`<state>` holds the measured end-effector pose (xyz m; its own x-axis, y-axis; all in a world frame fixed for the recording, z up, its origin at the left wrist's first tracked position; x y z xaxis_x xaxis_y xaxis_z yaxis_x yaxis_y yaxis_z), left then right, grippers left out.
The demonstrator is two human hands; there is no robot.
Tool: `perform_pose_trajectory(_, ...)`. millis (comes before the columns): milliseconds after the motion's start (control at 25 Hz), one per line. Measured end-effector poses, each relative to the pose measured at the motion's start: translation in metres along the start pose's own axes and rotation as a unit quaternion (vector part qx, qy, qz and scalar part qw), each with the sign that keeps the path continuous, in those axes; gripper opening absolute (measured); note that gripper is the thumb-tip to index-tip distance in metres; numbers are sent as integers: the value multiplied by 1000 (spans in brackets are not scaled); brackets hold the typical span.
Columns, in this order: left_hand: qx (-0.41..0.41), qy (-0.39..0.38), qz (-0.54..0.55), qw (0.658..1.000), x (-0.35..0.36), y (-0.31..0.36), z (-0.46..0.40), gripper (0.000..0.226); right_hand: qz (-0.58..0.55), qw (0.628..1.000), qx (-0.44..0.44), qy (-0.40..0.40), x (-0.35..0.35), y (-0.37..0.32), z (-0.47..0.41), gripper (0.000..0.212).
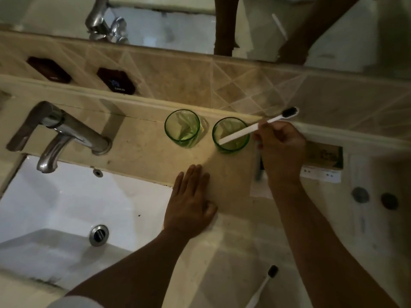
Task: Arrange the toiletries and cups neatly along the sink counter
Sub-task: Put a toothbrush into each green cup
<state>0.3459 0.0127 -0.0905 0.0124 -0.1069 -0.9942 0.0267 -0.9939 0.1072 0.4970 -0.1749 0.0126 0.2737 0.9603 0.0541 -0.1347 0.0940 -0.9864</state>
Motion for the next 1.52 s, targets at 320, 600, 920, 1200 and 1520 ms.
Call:
perform_pose_trajectory(320, -8, -17, -7, 1000, -1, 1, 0, 81, 102, 994, -21, -22, 12, 19, -9, 19)
perform_pose_trajectory(600, -14, -30, -11, 999, 1, 0, 0, 81, 166, 985, -3, -41, 12, 27, -17, 14)
perform_pose_trajectory(920, -14, -35, -6, 999, 3, -1, 0, 81, 154, 986, 7, -58, 15, 31, -15, 11)
perform_pose_trajectory(1200, -16, -40, -1, 999, 4, 0, 2, 83, 133, 990, 9, -39, 17, 34, -17, 16)
perform_pose_trajectory(1520, -13, -40, -8, 999, 6, -2, 2, 88, 124, 990, -16, -57, 25, 24, -20, 11)
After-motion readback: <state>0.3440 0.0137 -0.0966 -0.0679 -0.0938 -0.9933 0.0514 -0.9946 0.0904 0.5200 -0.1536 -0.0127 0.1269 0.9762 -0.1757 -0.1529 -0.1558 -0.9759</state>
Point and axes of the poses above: each hand's wrist, its own z-axis away from the middle knuckle, its own x-axis out of the palm, y = z × x, the point moved 8 cm from there along -z, towards the middle knuckle, and after that the axes turned 9 degrees about -z, right-handed, at the moved point
